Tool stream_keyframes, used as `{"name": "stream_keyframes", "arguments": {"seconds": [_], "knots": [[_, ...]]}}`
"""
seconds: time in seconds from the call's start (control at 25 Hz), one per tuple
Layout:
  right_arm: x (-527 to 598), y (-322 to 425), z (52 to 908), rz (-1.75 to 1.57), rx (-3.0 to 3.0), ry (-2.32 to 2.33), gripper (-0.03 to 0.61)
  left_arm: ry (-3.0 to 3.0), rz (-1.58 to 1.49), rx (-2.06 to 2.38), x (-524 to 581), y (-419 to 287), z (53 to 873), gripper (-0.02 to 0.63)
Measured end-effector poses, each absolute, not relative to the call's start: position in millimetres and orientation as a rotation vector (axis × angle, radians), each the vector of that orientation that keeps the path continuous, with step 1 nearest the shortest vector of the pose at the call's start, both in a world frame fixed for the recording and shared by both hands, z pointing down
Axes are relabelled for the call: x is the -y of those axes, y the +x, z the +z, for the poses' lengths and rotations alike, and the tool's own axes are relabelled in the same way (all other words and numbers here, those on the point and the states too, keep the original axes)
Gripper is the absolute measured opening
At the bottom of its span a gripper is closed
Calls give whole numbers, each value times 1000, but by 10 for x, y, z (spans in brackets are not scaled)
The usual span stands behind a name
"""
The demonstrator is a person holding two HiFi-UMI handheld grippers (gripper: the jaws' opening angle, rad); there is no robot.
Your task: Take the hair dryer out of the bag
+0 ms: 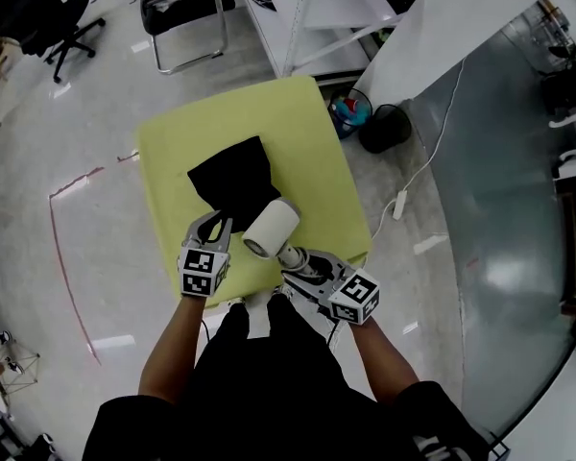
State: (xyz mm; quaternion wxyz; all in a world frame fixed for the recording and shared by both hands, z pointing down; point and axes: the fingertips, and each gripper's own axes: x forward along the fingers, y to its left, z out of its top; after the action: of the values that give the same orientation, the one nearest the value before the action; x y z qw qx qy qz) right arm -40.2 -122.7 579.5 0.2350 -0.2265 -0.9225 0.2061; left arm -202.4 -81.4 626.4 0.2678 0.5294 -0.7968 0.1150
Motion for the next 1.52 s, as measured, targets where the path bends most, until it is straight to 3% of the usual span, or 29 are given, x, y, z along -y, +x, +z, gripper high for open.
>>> {"name": "stream_keyframes", "arguments": {"seconds": [0.08, 0.36, 0.44, 0.52, 0.72, 1.0, 1.28, 1.44, 1.52], "knots": [[1312, -524, 5619, 566, 2612, -546, 198, 1425, 280, 2187, 778, -1984, 6076, 22], [1520, -915, 4928, 600, 2815, -428, 198, 1445, 166, 2216, 792, -1935, 5628, 19], [1546, -987, 4794, 616, 2842, -425, 198, 1445, 173, 2193, 763, -1905, 5637, 95], [1546, -1024, 4704, 612, 2858, -431, 198, 1454, 202, 2173, 708, -1835, 5653, 110], [1564, -1103, 4523, 601, 2889, -440, 198, 1477, 220, 2155, 552, -1673, 5601, 260], [1521, -1203, 4356, 581, 2931, -442, 198, 1501, 188, 2242, 411, -1596, 5252, 276], [1638, -1355, 4128, 518, 3041, -287, 198, 1454, 121, 2471, 428, -1931, 4707, 152], [1716, -1396, 3979, 460, 3084, -214, 198, 1422, 85, 2565, 444, -2051, 4388, 10], [1720, -1399, 3930, 400, 3098, -174, 198, 1415, 81, 2579, 443, -2072, 4289, 8]]}}
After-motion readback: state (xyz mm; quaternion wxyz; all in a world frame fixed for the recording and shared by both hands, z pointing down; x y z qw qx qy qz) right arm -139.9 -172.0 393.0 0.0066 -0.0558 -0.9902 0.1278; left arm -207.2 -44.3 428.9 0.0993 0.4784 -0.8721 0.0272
